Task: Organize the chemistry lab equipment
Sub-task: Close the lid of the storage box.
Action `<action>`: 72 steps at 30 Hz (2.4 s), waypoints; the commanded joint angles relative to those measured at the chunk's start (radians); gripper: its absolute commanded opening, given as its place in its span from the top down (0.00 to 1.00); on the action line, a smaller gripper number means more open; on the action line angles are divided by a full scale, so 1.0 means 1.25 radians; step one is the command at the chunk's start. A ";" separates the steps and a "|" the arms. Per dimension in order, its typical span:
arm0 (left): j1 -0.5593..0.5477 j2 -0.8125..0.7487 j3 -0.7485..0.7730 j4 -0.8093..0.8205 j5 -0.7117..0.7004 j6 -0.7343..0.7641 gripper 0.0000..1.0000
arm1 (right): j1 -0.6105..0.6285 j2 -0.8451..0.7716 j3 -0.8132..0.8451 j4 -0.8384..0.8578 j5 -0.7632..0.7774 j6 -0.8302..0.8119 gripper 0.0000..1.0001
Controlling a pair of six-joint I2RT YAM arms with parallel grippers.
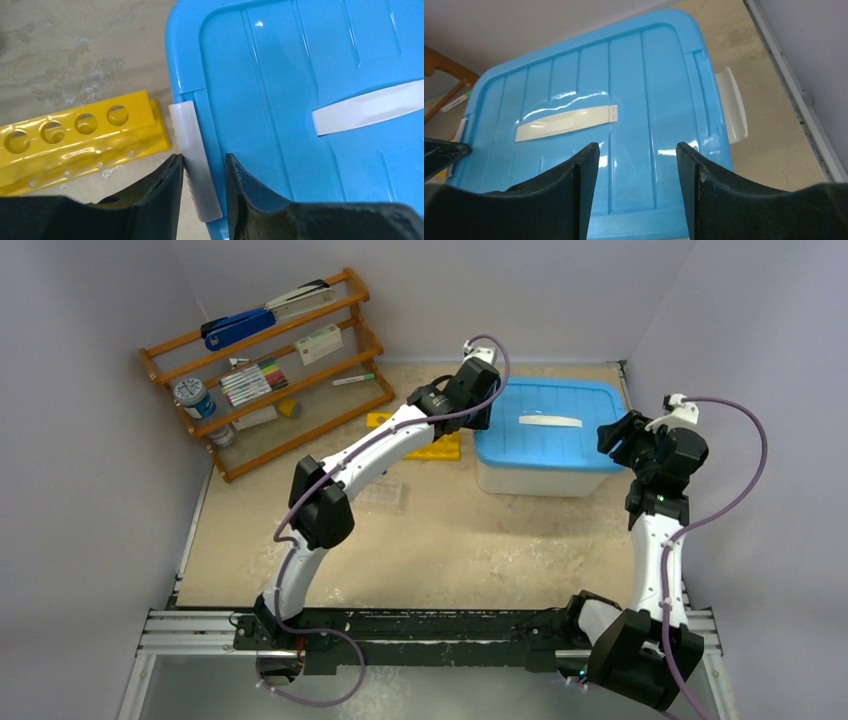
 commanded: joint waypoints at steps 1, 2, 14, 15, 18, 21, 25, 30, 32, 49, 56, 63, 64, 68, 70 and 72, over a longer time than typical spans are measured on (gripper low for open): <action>0.011 -0.069 -0.042 -0.067 -0.075 0.094 0.89 | -0.006 -0.008 0.112 -0.002 -0.072 0.065 0.37; 0.010 -0.082 -0.064 -0.055 -0.076 0.095 0.89 | -0.016 0.000 0.127 -0.001 -0.086 0.086 0.35; 0.009 -0.269 -0.339 0.043 0.050 0.129 0.96 | -0.071 0.039 0.250 -0.044 -0.011 0.092 0.32; 0.009 -0.282 -0.358 0.049 0.057 0.129 0.96 | -0.071 0.046 0.250 -0.051 -0.010 0.086 0.32; 0.009 -0.320 -0.418 0.068 0.066 0.127 0.96 | -0.076 0.083 0.248 -0.067 -0.030 0.063 0.29; 0.009 -0.338 -0.453 0.070 0.065 0.123 0.94 | -0.092 0.129 0.239 -0.070 -0.087 0.056 0.25; 0.009 -0.340 -0.468 0.047 0.055 0.121 0.77 | -0.101 0.178 0.208 -0.072 -0.145 0.047 0.22; 0.010 -0.352 -0.492 0.053 0.039 0.103 0.41 | -0.102 0.154 0.076 -0.016 -0.175 0.077 0.21; 0.010 -0.355 -0.499 0.065 0.061 0.094 0.35 | -0.103 0.146 0.029 0.008 -0.209 0.089 0.21; 0.010 -0.356 -0.513 0.142 0.177 0.051 0.30 | -0.120 0.111 -0.153 0.135 -0.380 0.124 0.26; 0.009 -0.350 -0.548 0.180 0.194 0.033 0.34 | -0.120 0.046 -0.145 0.083 -0.384 0.109 0.38; 0.008 -0.355 -0.568 0.197 0.202 0.024 0.36 | -0.119 0.028 -0.120 0.086 -0.389 0.115 0.60; 0.008 -0.356 -0.571 0.198 0.201 0.024 0.36 | -0.119 0.022 -0.120 0.081 -0.385 0.114 0.63; 0.007 -0.358 -0.577 0.212 0.209 0.018 0.37 | -0.109 0.001 -0.126 0.066 -0.380 0.106 0.69; 0.006 -0.361 -0.580 0.220 0.213 0.015 0.37 | -0.088 -0.003 -0.119 0.045 -0.361 0.091 0.68; 0.005 -0.365 -0.590 0.234 0.215 0.013 0.37 | -0.066 0.003 -0.104 0.004 -0.335 0.064 0.63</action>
